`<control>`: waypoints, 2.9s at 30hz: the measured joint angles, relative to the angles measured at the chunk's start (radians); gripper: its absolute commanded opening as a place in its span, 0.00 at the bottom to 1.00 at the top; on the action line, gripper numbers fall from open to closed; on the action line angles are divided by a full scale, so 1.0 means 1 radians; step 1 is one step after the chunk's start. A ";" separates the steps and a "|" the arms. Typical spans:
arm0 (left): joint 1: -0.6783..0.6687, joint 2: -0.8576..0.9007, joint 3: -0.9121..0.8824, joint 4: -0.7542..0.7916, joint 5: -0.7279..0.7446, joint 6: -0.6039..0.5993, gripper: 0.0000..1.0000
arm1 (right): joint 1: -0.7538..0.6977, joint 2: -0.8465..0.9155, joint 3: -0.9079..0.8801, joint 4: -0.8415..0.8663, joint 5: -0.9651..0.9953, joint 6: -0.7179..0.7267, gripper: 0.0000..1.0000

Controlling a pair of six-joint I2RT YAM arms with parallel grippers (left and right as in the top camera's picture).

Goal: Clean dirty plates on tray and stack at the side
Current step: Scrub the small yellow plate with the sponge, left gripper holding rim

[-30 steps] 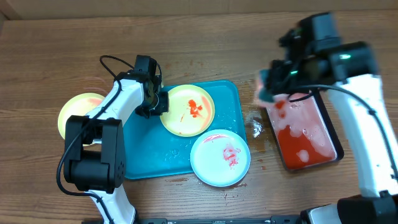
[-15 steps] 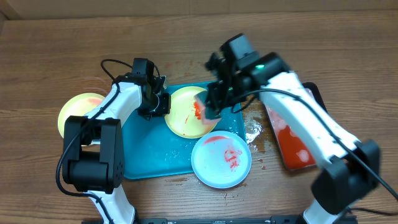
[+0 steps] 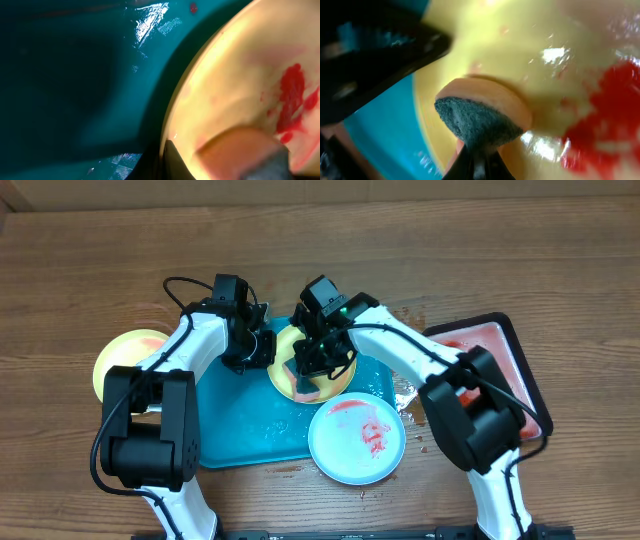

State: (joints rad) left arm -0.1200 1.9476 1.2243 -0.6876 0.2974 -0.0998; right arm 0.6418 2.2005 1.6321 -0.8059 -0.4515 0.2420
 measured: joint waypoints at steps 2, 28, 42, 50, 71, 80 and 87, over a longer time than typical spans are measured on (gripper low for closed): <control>0.000 0.000 0.000 0.000 0.000 0.000 0.04 | 0.000 0.005 -0.002 0.031 0.020 0.030 0.04; -0.005 0.000 -0.008 -0.020 0.023 0.003 0.04 | 0.133 0.033 0.055 -0.046 0.432 0.171 0.04; -0.011 0.000 -0.008 -0.024 0.037 0.002 0.05 | 0.135 0.032 0.051 -0.055 0.718 0.154 0.04; -0.011 0.000 -0.008 -0.023 0.041 0.000 0.05 | 0.040 0.040 0.048 -0.066 0.839 0.149 0.04; 0.004 -0.002 -0.008 -0.048 -0.003 -0.001 0.04 | -0.027 0.055 0.036 -0.067 -0.016 -0.141 0.04; 0.004 -0.002 -0.008 -0.048 -0.005 -0.001 0.05 | 0.035 0.067 0.011 0.100 -0.064 0.047 0.04; 0.004 -0.002 -0.008 -0.049 -0.005 -0.001 0.05 | 0.033 0.068 0.008 0.208 0.029 0.260 0.04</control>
State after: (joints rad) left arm -0.1158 1.9457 1.2160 -0.7364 0.2924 -0.1005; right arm 0.6746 2.2688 1.6398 -0.5983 -0.4229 0.5022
